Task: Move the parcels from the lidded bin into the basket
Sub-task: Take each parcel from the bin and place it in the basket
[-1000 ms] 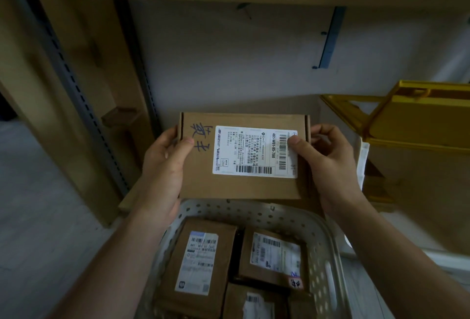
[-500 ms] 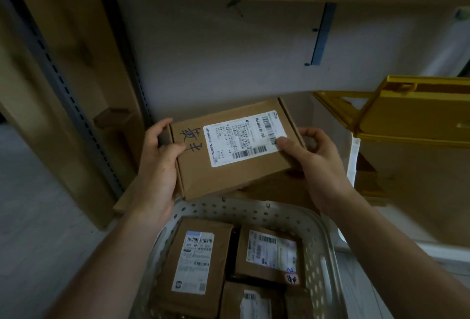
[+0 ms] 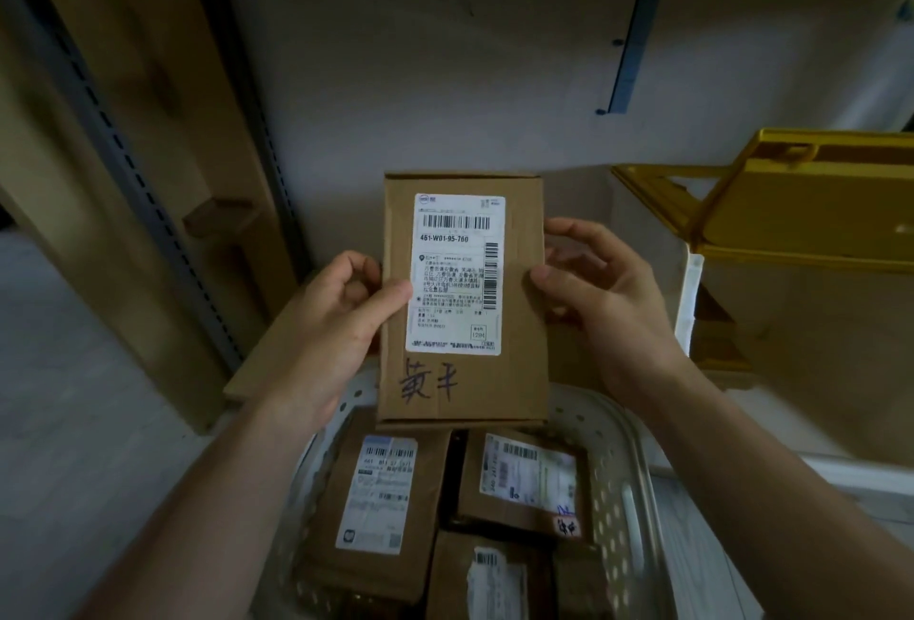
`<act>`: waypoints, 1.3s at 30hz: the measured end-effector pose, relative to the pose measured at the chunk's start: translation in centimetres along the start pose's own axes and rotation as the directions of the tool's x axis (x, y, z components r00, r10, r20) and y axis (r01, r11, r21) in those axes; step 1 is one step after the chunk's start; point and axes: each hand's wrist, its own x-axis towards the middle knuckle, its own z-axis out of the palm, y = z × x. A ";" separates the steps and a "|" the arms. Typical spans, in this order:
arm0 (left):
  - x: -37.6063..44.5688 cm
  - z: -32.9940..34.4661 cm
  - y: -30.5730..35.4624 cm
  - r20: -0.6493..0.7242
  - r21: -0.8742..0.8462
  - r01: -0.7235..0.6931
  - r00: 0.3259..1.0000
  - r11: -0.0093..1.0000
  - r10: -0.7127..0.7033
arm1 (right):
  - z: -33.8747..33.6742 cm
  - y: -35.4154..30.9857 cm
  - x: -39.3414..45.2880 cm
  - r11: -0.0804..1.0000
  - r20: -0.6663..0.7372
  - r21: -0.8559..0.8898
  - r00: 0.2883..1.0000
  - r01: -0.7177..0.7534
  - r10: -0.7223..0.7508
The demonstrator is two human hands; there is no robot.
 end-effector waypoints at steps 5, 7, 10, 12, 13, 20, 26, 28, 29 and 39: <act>0.2 -0.1 0.1 -0.031 -0.038 0.003 1.000 0.999 -0.004 | -0.1 0.1 0.0 1.000 0.031 -0.017 0.999 0.009 -0.008; 0.1 -0.1 0.1 -0.022 -0.030 0.009 1.000 0.999 -0.010 | -0.1 0.1 0.0 1.000 0.032 -0.005 0.999 0.002 -0.002; 0.2 -0.2 0.1 -0.023 -0.023 0.005 1.000 1.000 -0.005 | -0.1 0.1 0.0 1.000 0.033 0.012 0.999 0.002 -0.002; 0.2 -0.2 0.1 -0.026 -0.035 -0.006 1.000 0.999 0.005 | -0.1 0.2 0.0 1.000 0.037 0.013 0.999 0.003 -0.003; 0.1 -0.2 0.2 -0.026 -0.041 -0.011 1.000 0.999 0.010 | -0.1 0.2 0.1 1.000 0.039 0.011 0.999 0.001 -0.001; -0.1 -0.7 0.3 -0.018 -0.038 -0.003 1.000 0.999 0.002 | 0.0 0.7 0.3 1.000 0.057 0.018 0.998 -0.023 0.022; -0.5 -1.9 0.1 -0.034 -0.025 -0.030 0.999 0.999 0.030 | 0.6 0.8 0.5 0.998 0.083 0.038 0.995 -0.050 0.046; -0.6 -2.5 -0.1 -0.036 -0.008 -0.041 0.999 0.999 0.041 | 0.9 1.0 0.6 0.999 0.090 0.017 0.995 -0.051 0.050; -0.6 -2.8 -0.2 -0.032 -0.005 -0.046 0.998 0.999 0.046 | 1.1 1.0 0.6 0.999 0.096 0.011 0.994 -0.051 0.050; 0.4 -6.1 -2.5 -0.107 0.061 0.075 0.992 0.995 -0.068 | 2.4 3.0 0.9 0.917 0.220 -0.362 0.972 0.165 -0.088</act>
